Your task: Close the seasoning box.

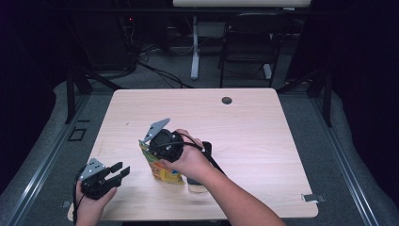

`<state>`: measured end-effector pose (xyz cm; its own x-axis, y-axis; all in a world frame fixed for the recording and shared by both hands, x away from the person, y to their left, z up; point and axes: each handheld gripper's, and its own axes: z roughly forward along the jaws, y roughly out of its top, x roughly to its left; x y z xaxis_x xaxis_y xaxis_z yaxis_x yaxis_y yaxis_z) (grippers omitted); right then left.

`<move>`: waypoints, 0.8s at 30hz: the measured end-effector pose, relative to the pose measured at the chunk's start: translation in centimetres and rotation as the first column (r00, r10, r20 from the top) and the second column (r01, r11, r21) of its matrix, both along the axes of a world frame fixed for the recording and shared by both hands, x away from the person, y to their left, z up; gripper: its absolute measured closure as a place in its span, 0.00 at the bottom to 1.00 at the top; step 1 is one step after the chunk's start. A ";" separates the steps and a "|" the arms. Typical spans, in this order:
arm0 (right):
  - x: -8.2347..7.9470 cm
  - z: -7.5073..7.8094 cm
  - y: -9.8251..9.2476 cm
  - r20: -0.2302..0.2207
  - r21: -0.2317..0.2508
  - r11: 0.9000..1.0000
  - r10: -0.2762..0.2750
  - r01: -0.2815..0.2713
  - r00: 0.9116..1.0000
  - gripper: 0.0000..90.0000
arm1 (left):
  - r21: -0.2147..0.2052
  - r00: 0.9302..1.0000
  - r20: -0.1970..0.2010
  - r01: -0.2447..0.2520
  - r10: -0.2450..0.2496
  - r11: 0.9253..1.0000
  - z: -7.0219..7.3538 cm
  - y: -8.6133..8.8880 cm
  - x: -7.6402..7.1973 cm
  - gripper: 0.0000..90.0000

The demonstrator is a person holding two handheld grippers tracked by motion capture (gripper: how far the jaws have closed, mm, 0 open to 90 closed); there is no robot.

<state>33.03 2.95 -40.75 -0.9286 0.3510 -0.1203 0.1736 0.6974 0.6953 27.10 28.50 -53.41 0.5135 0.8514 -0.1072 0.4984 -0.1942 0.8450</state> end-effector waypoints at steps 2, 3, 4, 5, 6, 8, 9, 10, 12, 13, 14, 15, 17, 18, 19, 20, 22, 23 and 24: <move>-0.1 0.2 -0.3 0.002 0.022 1.000 0.004 -0.004 1.000 1.00 | -0.001 1.000 -0.002 0.005 -0.005 1.000 0.0 -0.1 0.0 0.66; -0.2 0.4 -0.4 0.006 0.029 1.000 0.006 -0.006 1.000 1.00 | -0.003 1.000 0.000 0.007 -0.007 1.000 0.0 -0.1 0.0 0.66; -0.3 0.5 -0.6 0.008 0.043 0.999 0.006 -0.006 1.000 1.00 | 0.001 1.000 -0.001 0.011 -0.011 1.000 0.0 -0.1 0.0 0.66; -0.3 0.7 -0.8 0.010 0.051 0.999 0.007 -0.007 1.000 1.00 | -0.005 1.000 0.001 0.012 -0.012 1.000 0.0 -0.2 -0.1 0.65; -0.4 1.0 -1.0 0.013 0.058 0.998 0.007 -0.007 1.000 1.00 | -0.010 1.000 0.004 0.016 -0.016 1.000 0.0 -0.3 0.0 0.65; -0.5 1.3 -1.4 0.018 0.072 0.997 0.007 -0.009 1.000 1.00 | -0.012 1.000 0.006 0.024 -0.024 1.000 -0.1 -0.5 -0.1 0.64; -0.6 1.5 -1.6 0.021 0.079 0.997 0.007 -0.009 1.000 1.00 | -0.007 1.000 0.006 0.030 -0.030 1.000 0.0 -0.5 -0.1 0.64; -0.6 1.6 -1.7 0.022 0.088 0.996 0.006 -0.008 1.000 1.00 | -0.007 0.999 0.001 0.034 -0.034 0.999 0.0 -0.6 -0.2 0.64; -0.7 1.8 -2.0 0.029 0.093 0.996 0.005 -0.008 1.000 1.00 | -0.011 0.999 0.005 0.039 -0.039 0.999 0.0 -0.8 -0.2 0.64; -0.7 1.9 -2.1 0.028 0.095 0.995 0.004 -0.006 1.000 1.00 | -0.013 0.999 0.004 0.042 -0.042 0.999 -0.1 -0.9 -0.2 0.64; -0.7 1.9 -2.2 0.031 0.096 0.995 0.005 -0.008 1.000 1.00 | -0.015 0.999 0.003 0.047 -0.047 0.999 -0.1 -1.0 -0.2 0.63; -0.7 1.9 -2.3 0.029 0.101 0.995 0.001 -0.004 1.000 1.00 | -0.013 0.999 0.002 0.049 -0.049 0.999 -0.1 -1.0 -0.2 0.63; -0.8 1.9 -2.4 0.030 0.095 0.995 0.004 -0.007 1.000 1.00 | -0.009 0.998 -0.003 0.056 -0.056 0.998 0.0 -1.1 -0.2 0.63; -0.8 2.0 -2.5 0.028 0.096 0.995 0.005 -0.007 1.000 1.00 | -0.011 0.998 -0.004 0.058 -0.058 0.998 -0.1 -1.1 -0.2 0.63; -0.8 2.0 -2.6 0.031 0.106 0.994 0.001 -0.004 1.000 1.00 | -0.014 0.998 -0.002 0.059 -0.059 0.998 -0.1 -1.2 -0.2 0.63; -0.8 2.1 -2.7 0.029 0.103 0.995 0.003 -0.006 1.000 1.00 | -0.011 0.998 -0.004 0.059 -0.059 0.998 -0.1 -1.2 -0.3 0.63; -0.8 2.1 -2.9 0.028 0.121 0.993 0.002 -0.005 1.000 1.00 | -0.016 0.998 -0.002 0.062 -0.062 0.998 -0.1 -1.2 -0.3 0.63; -0.8 2.1 -3.0 0.023 0.123 0.992 0.004 -0.007 1.000 1.00 | -0.015 0.998 -0.002 0.063 -0.063 0.998 -0.1 -1.2 -0.3 0.63; -0.8 2.0 -3.1 0.023 0.131 0.991 0.002 -0.005 1.000 1.00 | -0.013 0.998 -0.004 0.063 -0.063 0.998 -0.1 -1.3 -0.3 0.63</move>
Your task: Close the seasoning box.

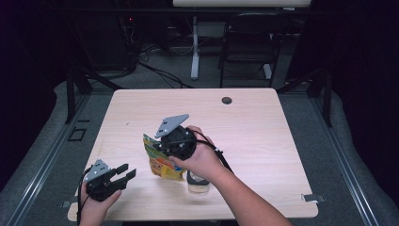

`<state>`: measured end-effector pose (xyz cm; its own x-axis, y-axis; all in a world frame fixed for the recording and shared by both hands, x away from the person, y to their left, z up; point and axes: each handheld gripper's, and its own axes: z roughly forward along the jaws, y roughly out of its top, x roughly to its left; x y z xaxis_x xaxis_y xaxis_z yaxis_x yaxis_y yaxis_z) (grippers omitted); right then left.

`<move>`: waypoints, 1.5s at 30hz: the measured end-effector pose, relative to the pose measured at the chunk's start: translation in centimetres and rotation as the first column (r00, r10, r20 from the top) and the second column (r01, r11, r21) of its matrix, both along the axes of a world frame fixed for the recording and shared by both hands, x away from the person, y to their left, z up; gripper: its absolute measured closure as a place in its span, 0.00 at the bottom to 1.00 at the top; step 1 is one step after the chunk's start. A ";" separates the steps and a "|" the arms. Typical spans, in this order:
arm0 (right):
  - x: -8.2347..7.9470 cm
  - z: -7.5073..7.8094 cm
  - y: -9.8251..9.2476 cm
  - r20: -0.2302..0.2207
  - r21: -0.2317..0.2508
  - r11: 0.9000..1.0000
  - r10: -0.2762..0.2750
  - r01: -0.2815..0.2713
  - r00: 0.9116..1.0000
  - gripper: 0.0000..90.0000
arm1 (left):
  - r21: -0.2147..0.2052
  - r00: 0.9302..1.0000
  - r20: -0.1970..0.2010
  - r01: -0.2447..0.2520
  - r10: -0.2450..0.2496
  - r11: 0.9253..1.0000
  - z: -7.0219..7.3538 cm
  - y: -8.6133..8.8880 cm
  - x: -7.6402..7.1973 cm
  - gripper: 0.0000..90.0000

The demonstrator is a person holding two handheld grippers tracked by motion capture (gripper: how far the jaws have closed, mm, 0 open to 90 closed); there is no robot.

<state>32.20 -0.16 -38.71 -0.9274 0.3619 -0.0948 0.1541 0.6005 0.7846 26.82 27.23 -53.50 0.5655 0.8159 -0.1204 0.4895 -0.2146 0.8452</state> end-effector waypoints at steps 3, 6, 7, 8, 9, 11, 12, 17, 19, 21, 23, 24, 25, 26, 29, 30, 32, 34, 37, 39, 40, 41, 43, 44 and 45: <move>-0.1 -0.1 -0.2 0.001 -0.003 1.000 0.001 -0.001 1.000 1.00 | -0.005 1.000 0.006 0.002 -0.002 1.000 -0.1 -0.2 0.0 0.63; -0.2 -0.1 -0.5 0.005 0.002 1.000 0.003 -0.003 1.000 1.00 | 0.000 1.000 0.002 0.010 -0.010 1.000 0.0 -0.3 -0.1 0.63; -0.3 0.0 -0.6 0.005 0.006 1.000 -0.001 0.001 1.000 1.00 | 0.001 1.000 0.002 0.010 -0.010 1.000 0.0 -0.4 -0.1 0.63; -0.3 0.0 -0.7 0.008 0.016 1.000 -0.001 0.001 1.000 1.00 | -0.002 1.000 0.008 0.013 -0.013 1.000 0.0 -0.5 -0.2 0.63; -0.4 0.0 -0.9 0.008 0.017 1.000 0.001 -0.001 1.000 1.00 | 0.002 1.000 0.010 0.013 -0.013 1.000 0.0 -0.7 -0.2 0.62; -0.4 0.1 -1.2 0.010 0.026 1.000 -0.003 0.002 1.000 1.00 | 0.007 1.000 0.006 0.020 -0.020 1.000 0.0 -0.8 -0.3 0.62; -0.5 0.1 -1.3 0.013 0.030 1.000 -0.002 0.002 1.000 1.00 | 0.005 1.000 0.007 0.022 -0.022 1.000 0.0 -0.9 -0.3 0.61; -0.7 0.5 -1.9 0.028 0.052 0.999 -0.009 0.007 1.000 1.00 | 0.005 1.000 0.009 0.029 -0.029 1.000 0.1 -1.3 -0.4 0.60; -0.8 0.7 -2.3 0.033 0.058 0.998 -0.010 0.009 0.999 1.00 | 0.002 0.999 0.014 0.030 -0.030 1.000 0.1 -1.4 -0.4 0.60; -0.9 0.8 -2.5 0.035 0.070 0.997 -0.012 0.010 0.999 1.00 | -0.007 0.999 0.023 0.031 -0.031 0.999 0.1 -1.7 -0.5 0.59; -1.0 1.0 -2.8 0.040 0.078 0.997 -0.015 0.012 0.999 1.00 | -0.006 0.999 0.023 0.043 -0.043 0.999 0.2 -1.9 -0.6 0.58; -1.0 1.1 -2.9 0.042 0.086 0.996 -0.015 0.012 0.999 1.00 | -0.012 0.998 0.032 0.047 -0.046 0.999 0.1 -2.2 -0.6 0.57; -1.0 1.2 -3.1 0.044 0.087 0.996 -0.015 0.011 0.999 1.00 | -0.012 0.998 0.029 0.052 -0.052 0.999 0.2 -2.3 -0.7 0.57; -1.0 1.2 -3.2 0.044 0.094 0.996 -0.014 0.010 0.999 1.00 | -0.011 0.998 0.029 0.063 -0.063 0.998 0.2 -2.5 -0.7 0.56; -1.0 1.4 -3.4 0.044 0.103 0.995 -0.018 0.013 0.999 1.00 | -0.018 0.996 0.024 0.081 -0.081 0.997 0.1 -3.1 -0.9 0.55; -1.1 1.5 -3.5 0.044 0.106 0.994 -0.019 0.014 0.999 1.00 | -0.024 0.996 0.029 0.089 -0.089 0.996 0.1 -3.3 -0.9 0.55; -1.1 1.6 -3.5 0.046 0.111 0.994 -0.016 0.011 0.999 1.00 | -0.024 0.994 0.023 0.104 -0.104 0.994 0.0 -3.7 -1.0 0.54; -1.2 1.6 -3.6 0.049 0.116 0.993 -0.013 0.007 0.999 1.00 | -0.023 0.991 0.026 0.132 -0.131 0.991 -0.1 -4.2 -1.0 0.53; -1.3 1.7 -3.6 0.052 0.120 0.993 -0.010 0.004 0.999 1.00 | -0.023 0.987 0.033 0.160 -0.159 0.987 -0.2 -4.9 -1.0 0.52; -1.4 1.7 -3.7 0.053 0.121 0.993 -0.009 0.002 0.999 1.00 | -0.024 0.985 0.024 0.170 -0.169 0.985 -0.3 -5.2 -1.0 0.52; -1.4 1.8 -3.7 0.053 0.126 0.992 -0.007 0.000 0.999 1.00 | -0.042 0.985 0.021 0.169 -0.168 0.985 -0.3 -5.3 -1.0 0.52; -1.4 1.8 -3.7 0.052 0.128 0.992 -0.004 -0.002 0.999 1.00 | -0.048 0.984 0.023 0.177 -0.177 0.983 -0.4 -5.4 -0.9 0.51; -1.5 1.8 -3.7 0.055 0.132 0.991 -0.002 -0.005 0.998 1.00 | -0.048 0.984 0.016 0.178 -0.178 0.983 -0.5 -5.5 -0.8 0.50; -1.6 1.9 -3.7 0.054 0.130 0.991 -0.001 -0.006 0.999 1.00 | -0.058 0.983 0.021 0.181 -0.180 0.982 -0.6 -5.6 -0.7 0.50; -1.6 1.9 -3.7 0.056 0.131 0.991 0.000 -0.007 0.998 1.00 | -0.056 0.983 0.019 0.186 -0.185 0.981 -0.6 -5.7 -0.6 0.50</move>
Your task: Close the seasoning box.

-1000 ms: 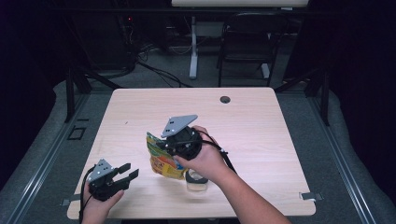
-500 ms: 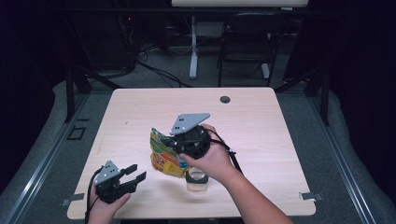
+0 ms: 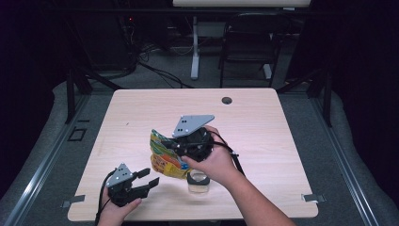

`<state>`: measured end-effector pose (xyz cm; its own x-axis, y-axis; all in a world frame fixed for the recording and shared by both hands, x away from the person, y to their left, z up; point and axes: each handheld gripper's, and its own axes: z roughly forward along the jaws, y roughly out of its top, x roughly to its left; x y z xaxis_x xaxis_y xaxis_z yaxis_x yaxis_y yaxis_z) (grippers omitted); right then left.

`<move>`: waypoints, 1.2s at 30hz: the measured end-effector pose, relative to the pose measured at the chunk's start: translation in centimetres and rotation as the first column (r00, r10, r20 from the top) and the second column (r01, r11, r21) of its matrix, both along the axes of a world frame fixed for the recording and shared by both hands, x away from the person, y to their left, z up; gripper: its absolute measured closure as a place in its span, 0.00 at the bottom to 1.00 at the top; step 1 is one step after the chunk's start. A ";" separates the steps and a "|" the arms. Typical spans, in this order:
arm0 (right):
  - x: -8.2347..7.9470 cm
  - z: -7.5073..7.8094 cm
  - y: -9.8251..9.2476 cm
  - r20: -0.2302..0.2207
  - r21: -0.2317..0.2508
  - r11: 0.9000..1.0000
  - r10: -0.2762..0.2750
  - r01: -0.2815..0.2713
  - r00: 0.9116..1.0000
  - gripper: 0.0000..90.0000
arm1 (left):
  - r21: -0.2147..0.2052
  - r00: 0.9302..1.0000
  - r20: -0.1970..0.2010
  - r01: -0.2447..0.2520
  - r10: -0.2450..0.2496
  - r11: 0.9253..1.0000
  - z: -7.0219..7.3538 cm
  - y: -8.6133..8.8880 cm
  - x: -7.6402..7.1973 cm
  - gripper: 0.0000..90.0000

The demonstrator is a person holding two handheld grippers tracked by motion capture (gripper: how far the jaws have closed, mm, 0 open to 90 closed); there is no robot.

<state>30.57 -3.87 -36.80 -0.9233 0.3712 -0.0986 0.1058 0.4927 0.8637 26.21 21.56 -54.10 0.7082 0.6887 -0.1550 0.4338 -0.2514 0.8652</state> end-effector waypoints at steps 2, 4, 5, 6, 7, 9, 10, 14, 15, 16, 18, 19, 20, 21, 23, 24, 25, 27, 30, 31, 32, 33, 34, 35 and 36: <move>0.0 0.0 0.0 -0.002 0.003 1.000 0.002 -0.002 1.000 1.00 | 0.000 1.000 -0.010 0.009 -0.009 1.000 -0.2 -0.2 0.2 0.49; 0.0 0.0 0.0 -0.004 0.009 1.000 0.005 -0.005 1.000 1.00 | -0.003 0.999 -0.023 0.024 -0.024 1.000 -0.3 -0.5 0.3 0.49; 0.0 0.0 0.1 -0.003 0.011 1.000 0.007 -0.007 1.000 1.00 | -0.002 1.000 -0.019 0.024 -0.024 1.000 -0.4 -0.6 0.3 0.49; -0.1 0.1 0.1 -0.002 0.012 1.000 0.007 -0.007 1.000 1.00 | -0.004 0.999 -0.024 0.026 -0.026 1.000 -0.5 -0.7 0.3 0.49; -0.1 0.1 0.1 -0.002 0.013 1.000 0.011 -0.011 1.000 1.00 | 0.003 0.999 -0.026 0.034 -0.034 0.999 -0.5 -0.7 0.4 0.49; -0.2 0.1 0.2 -0.003 0.016 1.000 0.014 -0.013 1.000 1.00 | -0.011 0.999 -0.025 0.040 -0.040 0.999 -0.5 -0.8 0.4 0.48; -0.3 0.1 0.3 -0.005 0.020 1.000 0.015 -0.015 1.000 1.00 | -0.010 0.999 -0.021 0.044 -0.045 0.999 -0.6 -0.8 0.5 0.48; -0.4 0.3 0.4 -0.010 0.032 0.999 0.028 -0.028 1.000 1.00 | -0.017 0.998 -0.028 0.053 -0.053 0.998 -0.6 -0.7 0.7 0.48; -0.4 0.3 0.4 -0.014 0.037 0.999 0.032 -0.032 0.999 1.00 | -0.022 0.998 -0.021 0.056 -0.056 0.998 -0.6 -0.7 0.7 0.48; -0.4 0.4 0.5 -0.014 0.039 0.999 0.032 -0.032 0.999 1.00 | -0.029 0.998 -0.016 0.061 -0.062 0.998 -0.5 -0.7 0.6 0.48; -0.4 0.5 0.6 -0.012 0.046 0.998 0.035 -0.035 0.999 1.00 | -0.036 0.997 -0.014 0.070 -0.070 0.997 -0.4 -0.5 0.6 0.48; -0.4 0.5 0.6 -0.014 0.049 0.998 0.042 -0.041 0.999 1.00 | -0.056 0.998 -0.007 0.058 -0.058 0.997 -0.4 -0.5 0.6 0.48; -0.4 0.6 0.6 -0.017 0.054 0.998 0.044 -0.043 0.999 1.00 | -0.075 0.998 -0.010 0.060 -0.061 0.995 -0.5 -0.4 0.7 0.48; -0.3 0.6 0.6 -0.019 0.056 0.997 0.047 -0.046 0.999 1.00 | -0.087 0.998 -0.016 0.064 -0.066 0.994 -0.5 -0.2 0.8 0.48; -0.3 0.7 0.6 -0.022 0.057 0.997 0.050 -0.048 0.999 1.00 | -0.094 0.995 -0.026 0.090 -0.093 0.991 -0.4 0.1 0.9 0.48; -0.3 0.7 0.7 -0.023 0.062 0.997 0.052 -0.050 0.998 1.00 | -0.098 0.996 -0.022 0.088 -0.091 0.991 -0.4 0.1 0.9 0.47; -0.3 0.8 0.8 -0.022 0.062 0.997 0.055 -0.053 0.998 1.00 | -0.098 0.995 -0.025 0.091 -0.094 0.991 -0.3 0.2 0.9 0.47; -0.4 0.8 0.9 -0.020 0.062 0.996 0.057 -0.056 0.998 1.00 | -0.100 0.998 -0.010 0.067 -0.068 0.993 -0.4 0.1 0.8 0.47; -0.4 0.9 1.0 -0.021 0.064 0.996 0.061 -0.059 0.998 1.00 | -0.132 0.994 -0.036 0.096 -0.101 0.987 -0.3 0.6 1.0 0.48; -0.3 0.9 1.0 -0.020 0.064 0.996 0.063 -0.062 0.998 1.00 | -0.149 0.994 -0.042 0.097 -0.104 0.984 -0.4 0.7 1.1 0.48; -0.3 0.9 1.0 -0.019 0.067 0.996 0.063 -0.062 0.998 1.00 | -0.169 0.994 -0.045 0.091 -0.100 0.981 -0.4 0.8 1.1 0.48; -0.3 1.0 1.0 -0.018 0.069 0.996 0.063 -0.062 0.998 1.00 | -0.178 0.995 -0.044 0.083 -0.093 0.981 -0.4 0.9 1.1 0.49; -0.2 1.0 1.0 -0.018 0.071 0.996 0.064 -0.062 0.998 1.00 | -0.179 0.993 -0.049 0.096 -0.107 0.979 -0.3 1.2 1.2 0.49; -0.2 1.0 0.9 -0.016 0.072 0.995 0.064 -0.063 0.998 1.00 | -0.186 0.995 -0.039 0.085 -0.094 0.979 -0.3 1.2 1.2 0.50; -0.2 1.0 0.9 -0.013 0.073 0.995 0.065 -0.064 0.998 1.00 | -0.180 0.994 -0.045 0.095 -0.104 0.979 -0.2 1.4 1.2 0.50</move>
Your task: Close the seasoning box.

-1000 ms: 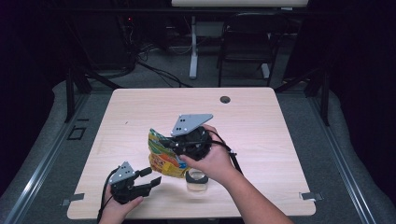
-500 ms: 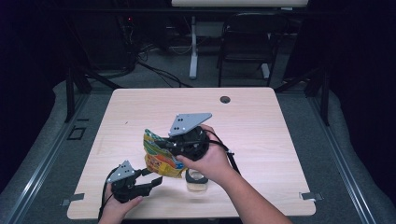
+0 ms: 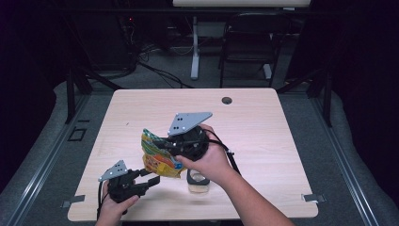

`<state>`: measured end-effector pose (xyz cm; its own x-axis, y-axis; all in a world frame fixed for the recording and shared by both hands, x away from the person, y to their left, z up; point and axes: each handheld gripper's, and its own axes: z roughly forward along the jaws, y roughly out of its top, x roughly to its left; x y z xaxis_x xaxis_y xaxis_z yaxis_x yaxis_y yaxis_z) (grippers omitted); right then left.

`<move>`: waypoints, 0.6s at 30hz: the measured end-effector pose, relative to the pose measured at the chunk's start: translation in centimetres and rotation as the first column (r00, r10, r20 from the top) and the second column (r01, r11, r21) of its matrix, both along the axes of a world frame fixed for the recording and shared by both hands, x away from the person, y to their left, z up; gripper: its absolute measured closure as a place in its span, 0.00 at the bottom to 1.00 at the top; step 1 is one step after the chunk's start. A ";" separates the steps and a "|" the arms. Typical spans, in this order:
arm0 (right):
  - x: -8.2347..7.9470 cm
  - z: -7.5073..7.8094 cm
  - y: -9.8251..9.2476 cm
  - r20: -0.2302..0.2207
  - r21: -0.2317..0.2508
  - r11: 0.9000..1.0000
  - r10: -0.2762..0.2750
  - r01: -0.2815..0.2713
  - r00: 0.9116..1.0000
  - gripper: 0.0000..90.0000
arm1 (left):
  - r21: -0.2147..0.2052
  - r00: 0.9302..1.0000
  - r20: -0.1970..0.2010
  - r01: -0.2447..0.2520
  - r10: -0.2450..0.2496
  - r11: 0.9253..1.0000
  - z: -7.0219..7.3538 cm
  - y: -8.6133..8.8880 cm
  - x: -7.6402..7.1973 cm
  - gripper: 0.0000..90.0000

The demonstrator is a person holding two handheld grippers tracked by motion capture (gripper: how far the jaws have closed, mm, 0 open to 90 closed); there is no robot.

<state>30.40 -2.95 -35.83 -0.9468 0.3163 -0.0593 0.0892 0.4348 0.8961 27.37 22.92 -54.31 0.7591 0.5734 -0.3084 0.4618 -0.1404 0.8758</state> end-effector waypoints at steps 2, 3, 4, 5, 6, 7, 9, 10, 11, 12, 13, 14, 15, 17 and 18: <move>0.1 0.0 0.0 0.000 0.001 1.000 0.004 -0.004 1.000 1.00 | 0.006 1.000 0.005 -0.010 0.010 1.000 0.0 0.1 0.0 0.51; 0.1 0.0 -0.1 -0.003 -0.002 1.000 0.002 -0.002 1.000 1.00 | 0.009 1.000 0.005 -0.015 0.015 1.000 0.0 0.1 0.0 0.51; 0.2 -0.1 0.0 -0.001 -0.004 1.000 0.002 -0.002 1.000 1.00 | 0.013 1.000 0.005 -0.020 0.020 1.000 0.1 0.1 0.0 0.52; 0.3 -0.1 0.0 -0.003 -0.004 1.000 0.001 -0.001 1.000 1.00 | 0.014 1.000 0.004 -0.023 0.023 1.000 0.1 0.2 -0.1 0.52; 0.4 -0.2 0.0 -0.001 -0.003 1.000 0.000 0.000 1.000 1.00 | 0.015 1.000 0.004 -0.025 0.025 1.000 0.1 0.2 -0.1 0.52; 0.4 -0.2 0.0 0.002 -0.004 1.000 0.002 -0.002 1.000 1.00 | 0.012 1.000 0.005 -0.028 0.028 1.000 0.1 0.2 -0.1 0.52; 0.5 -0.2 0.0 0.007 -0.006 1.000 0.004 -0.004 1.000 1.00 | 0.007 0.999 0.009 -0.032 0.032 0.999 0.1 0.3 -0.1 0.52; 0.6 -0.2 0.0 0.008 -0.001 1.000 0.007 -0.007 1.000 1.00 | -0.002 0.999 0.011 -0.038 0.038 0.999 0.1 0.4 -0.2 0.52; 0.6 -0.2 0.0 0.008 0.003 1.000 0.007 -0.007 1.000 1.00 | -0.007 0.999 0.010 -0.032 0.032 0.999 0.2 0.5 -0.2 0.52; 0.7 -0.2 -0.1 0.010 0.003 1.000 0.006 -0.006 1.000 1.00 | -0.007 0.999 0.019 -0.036 0.036 0.999 0.2 0.6 -0.2 0.53; 0.8 -0.1 -0.2 0.010 0.005 1.000 0.005 -0.005 1.000 1.00 | -0.011 0.999 0.024 -0.048 0.048 0.999 0.3 0.6 -0.3 0.53; 0.8 -0.1 -0.2 0.009 0.009 1.000 0.007 -0.007 1.000 1.00 | -0.011 0.999 0.021 -0.033 0.033 0.999 0.3 0.8 -0.3 0.53; 0.9 -0.1 -0.3 0.009 0.010 1.000 0.008 -0.008 1.000 1.00 | -0.012 0.999 0.019 -0.031 0.031 0.999 0.4 0.9 -0.3 0.53; 1.0 -0.1 -0.4 0.006 0.011 1.000 0.011 -0.011 1.000 1.00 | -0.016 0.998 0.024 -0.051 0.051 0.999 0.4 0.8 -0.4 0.54; 1.1 -0.2 -0.4 0.007 0.010 1.000 0.011 -0.011 1.000 1.00 | -0.012 0.998 0.022 -0.053 0.053 0.999 0.4 0.9 -0.4 0.54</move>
<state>31.51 -3.32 -36.00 -0.9497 0.3067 -0.0627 0.0783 0.4265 0.9011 26.94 23.81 -53.94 0.7344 0.6093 -0.2990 0.4490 -0.1058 0.8872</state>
